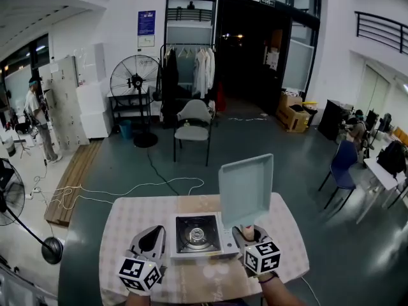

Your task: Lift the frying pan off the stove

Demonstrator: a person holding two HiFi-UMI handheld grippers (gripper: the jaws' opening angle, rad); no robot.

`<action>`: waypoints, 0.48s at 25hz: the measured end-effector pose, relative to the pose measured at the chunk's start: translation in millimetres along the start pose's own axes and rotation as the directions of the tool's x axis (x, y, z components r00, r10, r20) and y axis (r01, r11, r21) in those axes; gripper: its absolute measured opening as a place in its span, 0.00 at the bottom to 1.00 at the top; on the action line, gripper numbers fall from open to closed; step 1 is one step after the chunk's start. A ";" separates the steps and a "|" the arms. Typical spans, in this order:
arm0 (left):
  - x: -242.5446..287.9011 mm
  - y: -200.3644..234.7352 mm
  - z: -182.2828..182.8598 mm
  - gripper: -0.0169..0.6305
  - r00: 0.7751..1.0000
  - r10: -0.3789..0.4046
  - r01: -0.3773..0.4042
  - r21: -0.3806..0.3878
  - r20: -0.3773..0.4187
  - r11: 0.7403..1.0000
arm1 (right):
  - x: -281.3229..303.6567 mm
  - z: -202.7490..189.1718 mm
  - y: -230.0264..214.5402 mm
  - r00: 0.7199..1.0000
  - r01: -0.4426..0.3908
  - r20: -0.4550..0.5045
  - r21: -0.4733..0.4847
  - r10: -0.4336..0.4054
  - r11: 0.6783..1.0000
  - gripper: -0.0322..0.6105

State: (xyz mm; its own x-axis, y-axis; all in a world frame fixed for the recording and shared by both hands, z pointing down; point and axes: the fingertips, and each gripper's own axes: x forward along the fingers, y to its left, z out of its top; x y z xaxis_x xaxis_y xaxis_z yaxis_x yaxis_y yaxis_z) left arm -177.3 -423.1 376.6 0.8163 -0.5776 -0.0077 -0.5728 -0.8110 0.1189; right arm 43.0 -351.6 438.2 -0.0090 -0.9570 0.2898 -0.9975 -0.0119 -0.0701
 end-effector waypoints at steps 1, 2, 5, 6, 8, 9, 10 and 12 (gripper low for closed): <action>-0.5 -0.1 -1.7 0.06 1.000 -0.001 0.001 -0.001 -0.006 1.000 | 0.3 2.7 0.7 1.000 -0.001 0.015 0.011 0.001 1.000 0.23; -1.4 -0.6 -2.8 0.06 1.000 -0.001 0.001 -0.003 -0.013 1.000 | 0.0 5.4 1.2 1.000 -0.003 0.027 0.022 0.002 1.000 0.23; -7.9 -4.3 -4.0 0.06 1.000 0.000 -0.001 -0.007 -0.020 1.000 | -6.4 10.7 2.6 0.999 -0.003 0.049 0.034 0.001 0.999 0.23; -10.0 -5.1 -4.9 0.06 1.000 0.000 0.000 -0.006 -0.018 1.000 | -8.5 11.2 2.6 0.999 0.001 0.055 0.030 -0.003 1.000 0.23; -11.9 -5.7 -8.9 0.06 1.000 -0.002 0.002 -0.007 -0.015 1.000 | -10.2 10.4 0.9 0.998 0.013 0.065 0.015 -0.014 1.000 0.23; -12.2 -6.1 -11.4 0.06 1.000 -0.002 0.002 -0.008 -0.015 1.000 | -10.3 9.3 -0.3 0.997 0.019 0.068 0.010 -0.019 1.000 0.23; -12.8 -6.7 -13.8 0.06 1.000 -0.002 0.002 -0.009 -0.015 1.000 | -10.3 7.8 -1.1 0.997 0.022 0.070 0.008 -0.022 1.000 0.23; -15.3 -8.0 -17.0 0.06 1.000 0.000 0.000 -0.009 -0.018 1.000 | -10.6 5.2 -0.4 0.997 0.020 0.069 0.013 -0.021 1.000 0.23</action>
State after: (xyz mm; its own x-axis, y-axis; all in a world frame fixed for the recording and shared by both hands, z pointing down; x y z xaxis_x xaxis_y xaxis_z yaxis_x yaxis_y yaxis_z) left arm -184.0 -406.3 392.6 0.8173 -0.5761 0.0098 -0.5724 -0.8099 0.1281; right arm 43.8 -342.9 430.3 0.0169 -0.9744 0.2243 -0.9965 -0.0348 -0.0764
